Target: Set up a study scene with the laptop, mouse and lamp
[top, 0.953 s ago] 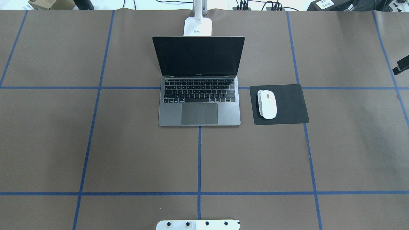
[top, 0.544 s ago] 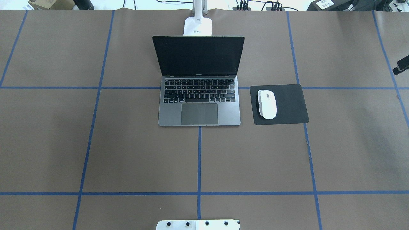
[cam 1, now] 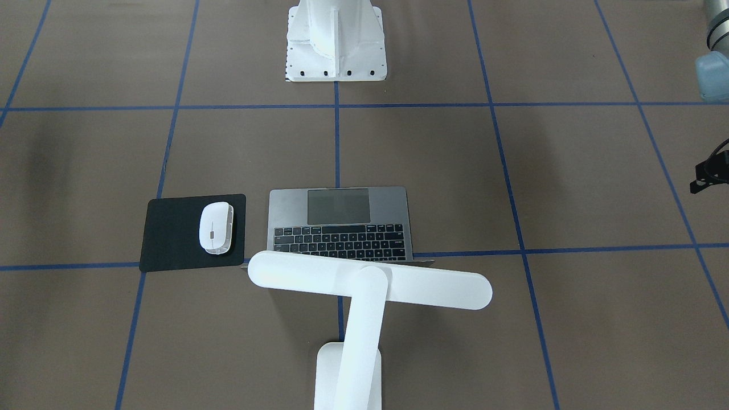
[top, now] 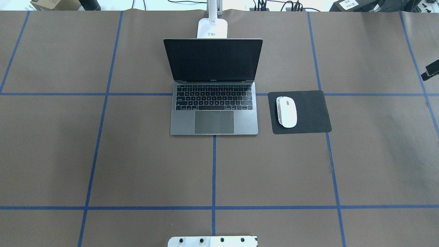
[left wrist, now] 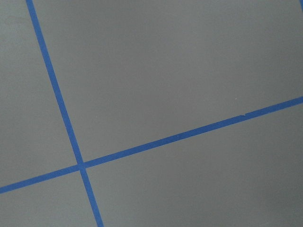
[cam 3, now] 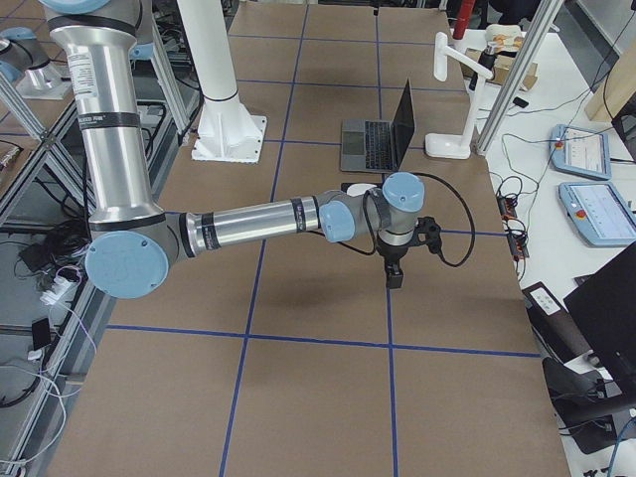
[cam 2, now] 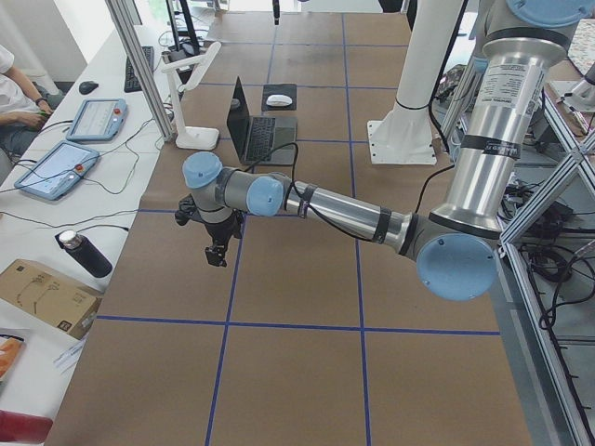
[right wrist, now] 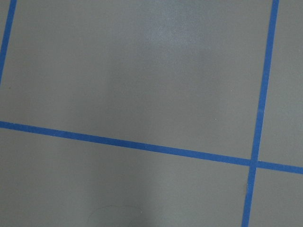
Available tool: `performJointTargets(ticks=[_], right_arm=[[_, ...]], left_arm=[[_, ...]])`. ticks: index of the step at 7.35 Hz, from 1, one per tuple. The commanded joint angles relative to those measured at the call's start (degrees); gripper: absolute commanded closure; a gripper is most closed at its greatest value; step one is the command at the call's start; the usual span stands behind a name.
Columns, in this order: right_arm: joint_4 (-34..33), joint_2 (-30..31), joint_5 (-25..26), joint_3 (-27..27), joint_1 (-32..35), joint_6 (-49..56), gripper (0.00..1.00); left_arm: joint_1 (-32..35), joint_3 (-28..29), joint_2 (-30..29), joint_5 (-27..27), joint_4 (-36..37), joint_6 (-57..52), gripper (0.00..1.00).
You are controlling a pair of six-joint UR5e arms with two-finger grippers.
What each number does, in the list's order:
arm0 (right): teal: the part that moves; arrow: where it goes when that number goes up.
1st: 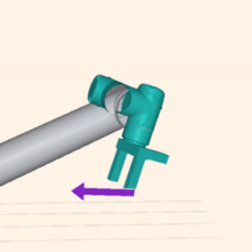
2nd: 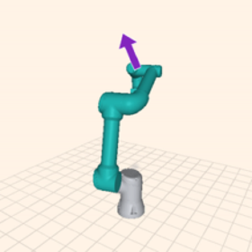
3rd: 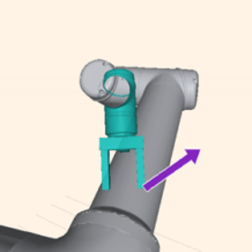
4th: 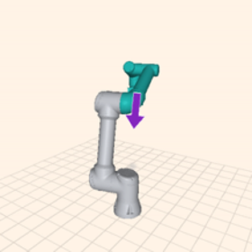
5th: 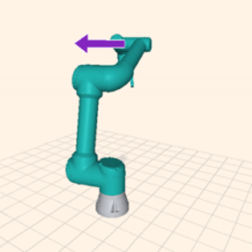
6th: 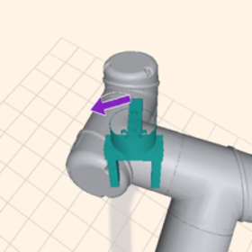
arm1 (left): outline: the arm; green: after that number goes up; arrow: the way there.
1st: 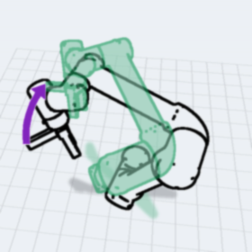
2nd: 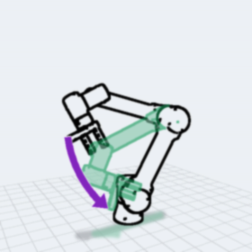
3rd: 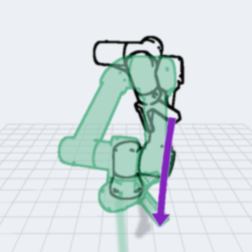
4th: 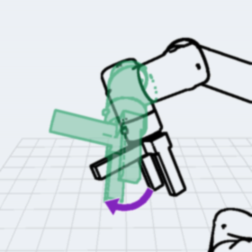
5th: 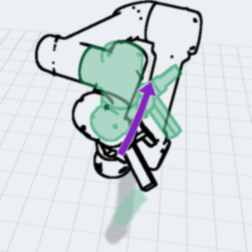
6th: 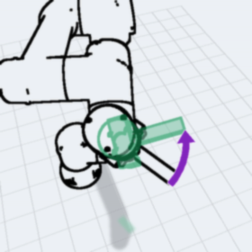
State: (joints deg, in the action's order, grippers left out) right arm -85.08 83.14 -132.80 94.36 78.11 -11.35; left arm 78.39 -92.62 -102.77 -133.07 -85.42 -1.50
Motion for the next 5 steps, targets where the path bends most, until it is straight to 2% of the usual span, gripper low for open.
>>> performJointTargets(ticks=[1,5], right_arm=[[0.0,0.0,0.0,0.04,-0.06,-0.08,0.01],[0.0,0.0,-0.18,0.3,-0.59,-1.31,0.01]], left_arm=[[0.01,-0.71,0.02,0.0,-0.01,0.0,0.01],[0.01,-1.07,0.37,0.0,-2.1,-0.17,0.01]])
